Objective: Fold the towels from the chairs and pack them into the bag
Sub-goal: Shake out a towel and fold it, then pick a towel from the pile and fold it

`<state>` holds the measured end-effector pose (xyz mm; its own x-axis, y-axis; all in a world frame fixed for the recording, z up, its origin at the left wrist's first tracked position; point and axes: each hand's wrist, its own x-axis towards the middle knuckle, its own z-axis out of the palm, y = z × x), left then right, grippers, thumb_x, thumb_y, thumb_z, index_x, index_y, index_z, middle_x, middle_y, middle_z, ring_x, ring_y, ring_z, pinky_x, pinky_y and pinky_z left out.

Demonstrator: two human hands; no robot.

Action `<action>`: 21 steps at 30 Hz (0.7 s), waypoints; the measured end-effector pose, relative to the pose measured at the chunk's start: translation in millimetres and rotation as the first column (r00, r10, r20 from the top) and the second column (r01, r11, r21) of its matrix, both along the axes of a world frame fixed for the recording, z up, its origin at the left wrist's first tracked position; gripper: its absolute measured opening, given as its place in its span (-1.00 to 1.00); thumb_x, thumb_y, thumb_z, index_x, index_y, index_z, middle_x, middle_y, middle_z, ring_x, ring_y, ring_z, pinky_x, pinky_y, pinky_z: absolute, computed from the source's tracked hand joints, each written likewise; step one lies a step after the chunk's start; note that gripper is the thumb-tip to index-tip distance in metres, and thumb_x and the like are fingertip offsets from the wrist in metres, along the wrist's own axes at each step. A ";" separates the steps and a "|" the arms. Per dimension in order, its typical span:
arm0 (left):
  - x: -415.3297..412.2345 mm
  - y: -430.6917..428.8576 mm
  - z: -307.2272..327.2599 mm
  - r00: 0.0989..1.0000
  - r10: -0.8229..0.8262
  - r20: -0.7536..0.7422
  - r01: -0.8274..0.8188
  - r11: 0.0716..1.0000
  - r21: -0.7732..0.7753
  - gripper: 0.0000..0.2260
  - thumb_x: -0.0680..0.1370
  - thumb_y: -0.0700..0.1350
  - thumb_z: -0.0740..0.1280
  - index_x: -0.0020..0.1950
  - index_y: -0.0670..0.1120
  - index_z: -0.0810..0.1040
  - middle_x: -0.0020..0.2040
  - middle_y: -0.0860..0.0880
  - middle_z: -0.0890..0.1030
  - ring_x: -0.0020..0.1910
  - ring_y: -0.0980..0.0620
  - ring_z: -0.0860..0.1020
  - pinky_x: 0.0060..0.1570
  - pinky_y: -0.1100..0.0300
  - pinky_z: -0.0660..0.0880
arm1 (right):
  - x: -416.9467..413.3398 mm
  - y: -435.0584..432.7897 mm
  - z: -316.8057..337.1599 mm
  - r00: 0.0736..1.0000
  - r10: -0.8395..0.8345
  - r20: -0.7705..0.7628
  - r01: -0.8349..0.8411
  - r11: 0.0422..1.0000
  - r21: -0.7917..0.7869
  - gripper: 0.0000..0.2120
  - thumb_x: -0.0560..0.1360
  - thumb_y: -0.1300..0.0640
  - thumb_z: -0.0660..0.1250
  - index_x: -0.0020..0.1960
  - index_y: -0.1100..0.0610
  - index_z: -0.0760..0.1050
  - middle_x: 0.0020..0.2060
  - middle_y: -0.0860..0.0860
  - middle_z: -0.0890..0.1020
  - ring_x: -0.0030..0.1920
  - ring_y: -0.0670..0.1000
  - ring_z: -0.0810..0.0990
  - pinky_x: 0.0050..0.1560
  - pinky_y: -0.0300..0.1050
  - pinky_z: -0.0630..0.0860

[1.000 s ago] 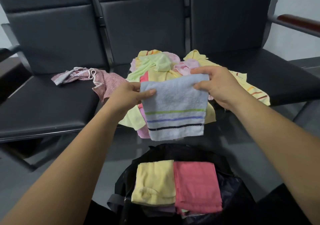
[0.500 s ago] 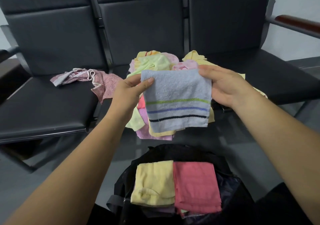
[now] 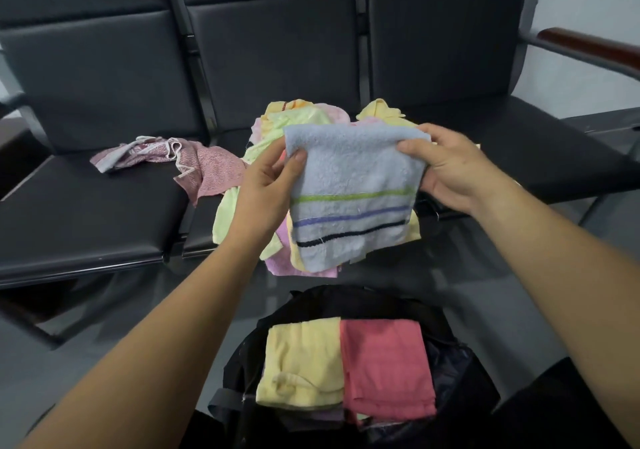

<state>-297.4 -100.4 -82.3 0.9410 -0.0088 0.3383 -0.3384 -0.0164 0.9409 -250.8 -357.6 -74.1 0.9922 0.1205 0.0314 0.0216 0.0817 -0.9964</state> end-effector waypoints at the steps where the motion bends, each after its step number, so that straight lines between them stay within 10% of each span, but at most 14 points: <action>1: -0.5 -1.3 -1.5 1.000 0.003 -0.009 -0.003 1.000 -0.006 -0.79 0.70 -0.14 0.25 0.31 -0.01 0.56 0.12 -0.08 0.71 0.10 -0.05 0.69 0.03 0.06 0.64 | 0.8 1.0 -1.9 0.998 0.014 -0.055 -0.010 0.998 0.064 -0.81 0.58 0.23 0.41 0.18 0.16 0.63 0.13 0.14 0.71 0.21 0.17 0.67 0.22 0.22 0.61; 7: 0.7 -7.6 -18.9 0.994 -0.016 -0.105 0.006 0.995 -0.095 -0.74 0.71 -0.07 0.23 0.40 0.08 0.48 0.23 -0.05 0.67 0.16 -0.08 0.67 0.07 0.00 0.65 | -9.8 -8.2 -24.1 0.922 0.223 -0.316 -0.137 0.953 0.272 -0.61 0.52 -0.13 0.39 0.24 0.08 0.62 0.11 0.10 0.72 0.14 0.12 0.70 0.05 0.04 0.63; 12: -2.9 -5.6 -63.5 0.942 0.062 -0.330 -0.011 0.988 0.155 -0.56 0.68 0.03 0.26 0.57 0.11 0.31 0.34 -0.04 0.60 0.08 0.04 0.69 -0.10 0.18 0.66 | -22.3 -12.1 -85.1 0.865 0.216 -0.453 -0.101 0.959 0.265 -0.58 0.52 0.03 0.38 0.33 0.15 0.58 0.20 0.15 0.69 0.16 0.13 0.69 0.10 0.08 0.67; 21: -28.5 -21.0 -163.2 0.724 -0.030 -0.690 0.210 0.961 0.179 -0.59 0.64 -0.04 0.32 0.49 0.13 0.37 0.21 -0.08 0.64 0.10 -0.12 0.67 -0.13 -0.04 0.67 | -63.8 -27.1 -181.7 0.696 -0.124 -0.707 0.017 0.987 -0.157 -0.93 0.54 0.38 0.39 0.02 0.31 0.59 -0.16 0.17 0.70 -0.19 0.11 0.68 -0.42 -0.08 0.64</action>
<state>-326.0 -121.4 -245.5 0.9014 -0.1294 -0.4131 0.3701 -0.2644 0.8905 -314.6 -384.7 -255.9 0.7152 -0.0010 -0.6990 -0.6988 -0.0191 -0.7150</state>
